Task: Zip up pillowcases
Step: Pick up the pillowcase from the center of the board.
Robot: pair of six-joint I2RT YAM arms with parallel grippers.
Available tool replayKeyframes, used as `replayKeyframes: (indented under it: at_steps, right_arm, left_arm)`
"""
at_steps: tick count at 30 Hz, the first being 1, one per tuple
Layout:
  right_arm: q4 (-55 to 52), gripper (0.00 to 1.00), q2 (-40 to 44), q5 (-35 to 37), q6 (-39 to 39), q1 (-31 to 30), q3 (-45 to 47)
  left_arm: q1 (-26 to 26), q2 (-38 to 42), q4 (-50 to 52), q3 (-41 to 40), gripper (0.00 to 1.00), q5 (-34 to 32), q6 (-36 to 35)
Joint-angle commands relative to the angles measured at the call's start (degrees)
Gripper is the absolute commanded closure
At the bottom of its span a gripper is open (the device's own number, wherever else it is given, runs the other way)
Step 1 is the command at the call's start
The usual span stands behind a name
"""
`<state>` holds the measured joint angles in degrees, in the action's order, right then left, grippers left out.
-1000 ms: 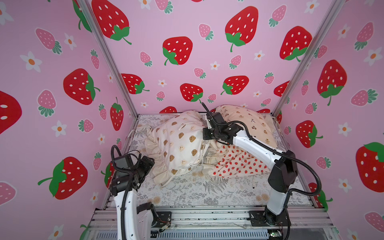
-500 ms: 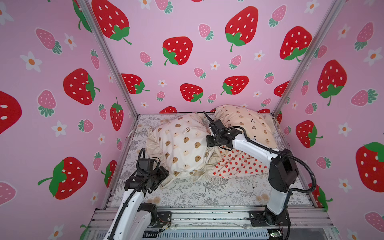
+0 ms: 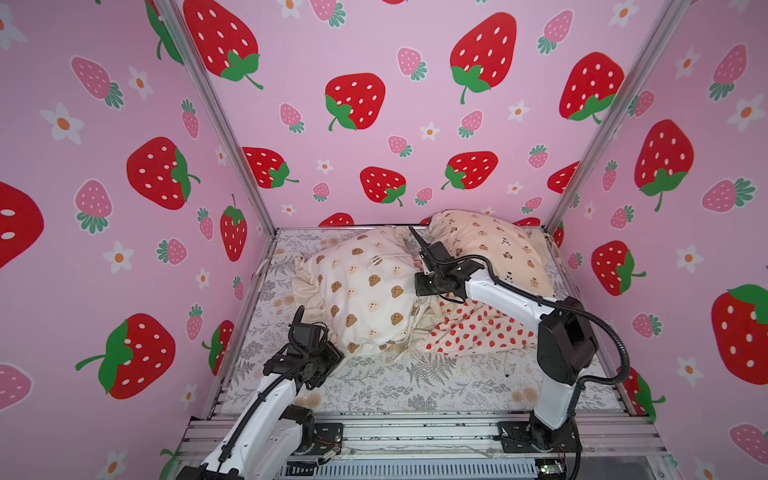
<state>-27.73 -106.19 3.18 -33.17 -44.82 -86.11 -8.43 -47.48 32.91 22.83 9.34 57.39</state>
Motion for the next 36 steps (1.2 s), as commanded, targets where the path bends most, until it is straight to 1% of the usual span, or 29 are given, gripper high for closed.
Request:
replayKeyframes:
  at_steps: [1,3,5,7,10,16,27,30,32,36]
  right_arm:
    - [1.0,1.00,1.8,-0.3,-0.8,0.2,0.8]
    - [1.1,1.00,1.8,-0.4,-1.0,0.2,0.8]
    - [1.3,1.00,1.8,-0.5,-1.1,0.2,0.9]
    - [1.3,1.00,1.7,-0.6,-1.2,0.2,1.0]
    - [1.2,1.00,1.6,-0.6,-1.2,0.2,1.3]
    - [1.3,1.00,1.6,-0.6,-1.2,0.2,1.4]
    - [1.7,1.00,2.2,-0.8,-1.0,0.3,2.9]
    - [1.9,1.00,2.6,-0.9,-1.0,0.3,3.6]
    - [2.0,1.00,2.9,-1.1,-1.0,0.2,4.2]
    - [1.5,0.89,4.2,-0.9,-1.5,0.8,5.5]
  left_arm:
    - [-0.6,-0.9,-2.4,-0.9,0.35,-3.5,2.9]
    - [-1.3,-2.4,-2.8,-0.9,0.35,-4.8,3.5]
    - [-1.6,-3.9,-4.2,-0.9,0.35,-4.7,3.6]
    - [-2.5,-4.3,-5.8,-0.9,0.38,-4.7,4.5]
    - [-4.5,-4.4,-6.8,-0.9,0.38,-7.1,5.3]
    - [-4.8,-9.2,-7.3,-0.7,0.43,-8.6,5.7]
    - [-5.4,-11.8,-8.5,-0.4,0.64,-11.4,5.5]
    - [-5.4,-11.7,-9.0,0.5,0.77,-11.1,5.2]
    - [-5.4,-11.2,-8.9,1.3,0.83,-10.5,5.0]
    - [-5.5,-8.8,-7.8,2.4,0.93,-10.0,4.3]
